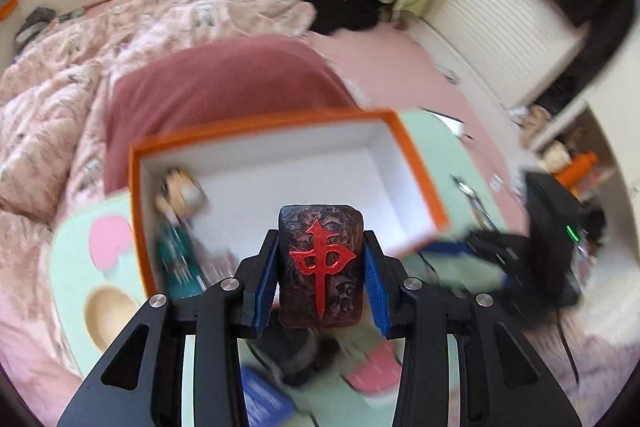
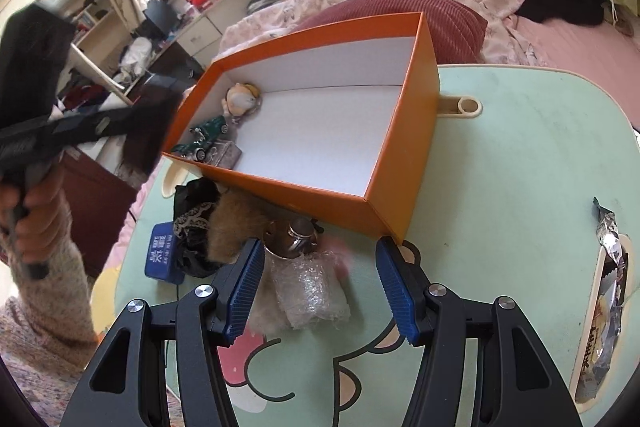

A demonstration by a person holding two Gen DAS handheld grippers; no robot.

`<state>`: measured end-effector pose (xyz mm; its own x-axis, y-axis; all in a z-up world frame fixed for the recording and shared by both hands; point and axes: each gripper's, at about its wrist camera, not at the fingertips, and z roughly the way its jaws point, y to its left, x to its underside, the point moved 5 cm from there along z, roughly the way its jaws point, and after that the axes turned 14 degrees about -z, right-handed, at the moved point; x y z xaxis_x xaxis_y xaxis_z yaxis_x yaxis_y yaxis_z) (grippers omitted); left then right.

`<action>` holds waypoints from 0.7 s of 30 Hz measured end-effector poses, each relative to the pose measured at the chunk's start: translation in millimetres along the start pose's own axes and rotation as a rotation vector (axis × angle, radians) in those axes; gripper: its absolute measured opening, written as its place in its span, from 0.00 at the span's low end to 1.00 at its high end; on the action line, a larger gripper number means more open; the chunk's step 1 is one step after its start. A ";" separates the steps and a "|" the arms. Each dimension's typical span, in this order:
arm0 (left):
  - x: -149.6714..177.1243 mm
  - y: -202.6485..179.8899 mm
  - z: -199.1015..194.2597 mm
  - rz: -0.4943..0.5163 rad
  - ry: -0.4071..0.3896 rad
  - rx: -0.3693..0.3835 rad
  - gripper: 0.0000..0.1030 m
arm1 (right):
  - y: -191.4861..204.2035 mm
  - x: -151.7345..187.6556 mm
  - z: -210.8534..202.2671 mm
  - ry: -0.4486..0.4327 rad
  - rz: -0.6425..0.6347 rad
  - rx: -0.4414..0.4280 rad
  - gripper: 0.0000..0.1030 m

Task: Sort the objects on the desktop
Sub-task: 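Lift the red-marked block out and set it on the table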

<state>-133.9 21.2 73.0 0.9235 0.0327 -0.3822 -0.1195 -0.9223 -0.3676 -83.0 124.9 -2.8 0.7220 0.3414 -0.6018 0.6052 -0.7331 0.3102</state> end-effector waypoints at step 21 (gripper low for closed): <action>95.7 6.2 -5.5 -0.081 -0.117 0.156 0.57 | 5.5 7.8 -4.7 0.041 -0.019 0.048 0.56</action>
<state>-44.2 16.5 38.9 0.8848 0.1571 -0.4387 -0.1100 -0.8445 -0.5242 -72.5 126.3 -2.3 0.7242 0.3789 -0.5761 0.6029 -0.7534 0.2623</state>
